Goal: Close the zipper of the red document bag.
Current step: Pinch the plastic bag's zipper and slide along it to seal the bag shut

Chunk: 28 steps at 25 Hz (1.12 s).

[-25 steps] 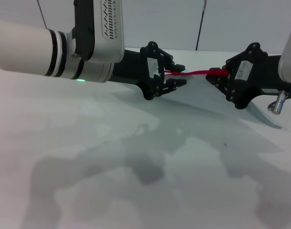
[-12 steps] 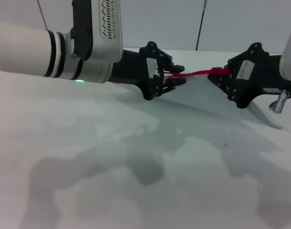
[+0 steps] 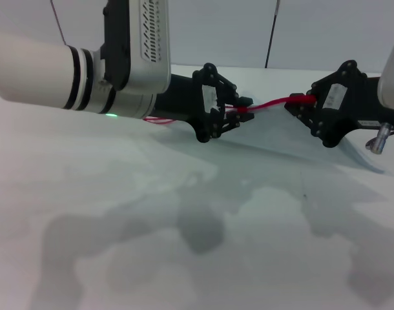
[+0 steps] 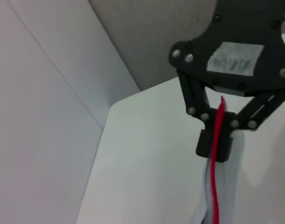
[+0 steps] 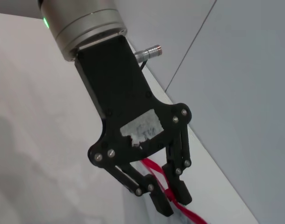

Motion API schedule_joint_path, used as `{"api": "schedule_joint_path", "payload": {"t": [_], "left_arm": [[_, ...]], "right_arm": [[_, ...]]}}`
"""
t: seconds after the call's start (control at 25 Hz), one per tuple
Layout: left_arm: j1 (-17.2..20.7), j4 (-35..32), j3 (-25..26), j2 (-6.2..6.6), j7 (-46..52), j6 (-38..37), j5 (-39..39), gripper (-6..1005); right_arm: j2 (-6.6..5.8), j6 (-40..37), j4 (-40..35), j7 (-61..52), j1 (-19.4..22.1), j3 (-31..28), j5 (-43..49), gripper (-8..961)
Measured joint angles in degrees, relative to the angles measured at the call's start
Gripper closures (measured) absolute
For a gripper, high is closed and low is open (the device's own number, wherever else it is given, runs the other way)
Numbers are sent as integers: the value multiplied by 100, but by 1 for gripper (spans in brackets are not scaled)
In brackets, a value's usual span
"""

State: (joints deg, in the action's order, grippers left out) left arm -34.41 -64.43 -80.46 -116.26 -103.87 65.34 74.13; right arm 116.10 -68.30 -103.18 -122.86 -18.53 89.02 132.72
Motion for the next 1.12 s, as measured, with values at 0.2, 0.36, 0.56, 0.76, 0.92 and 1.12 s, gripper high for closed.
{"api": "schedule_joint_path", "payload": {"t": [0.2,0.36,0.56,0.76,0.92,1.12], "left_arm": [[7,13,-13,-2,-13,-30,-21,825],[40,0,-14,-2,-18,-68,-30,840],[50,0,-14,-2,-29,-74,-31,895],[71,-1,-9,-2,-154,-106,-11,915],[94,-7,-13,-2,-165,-159,0,915],[145,-2,-20,-2,-167,-285,-26,916]], "right_arm": [[0,1,0,1,-9,0,-2,903],[0,1,-2,2,-15,1,-1,902],[0,1,0,5,-19,-31,-1,900],[0,1,0,7,-20,-43,-1,898],[0,1,0,8,-20,-52,-1,897],[0,1,0,9,-20,-126,5,896]]}}
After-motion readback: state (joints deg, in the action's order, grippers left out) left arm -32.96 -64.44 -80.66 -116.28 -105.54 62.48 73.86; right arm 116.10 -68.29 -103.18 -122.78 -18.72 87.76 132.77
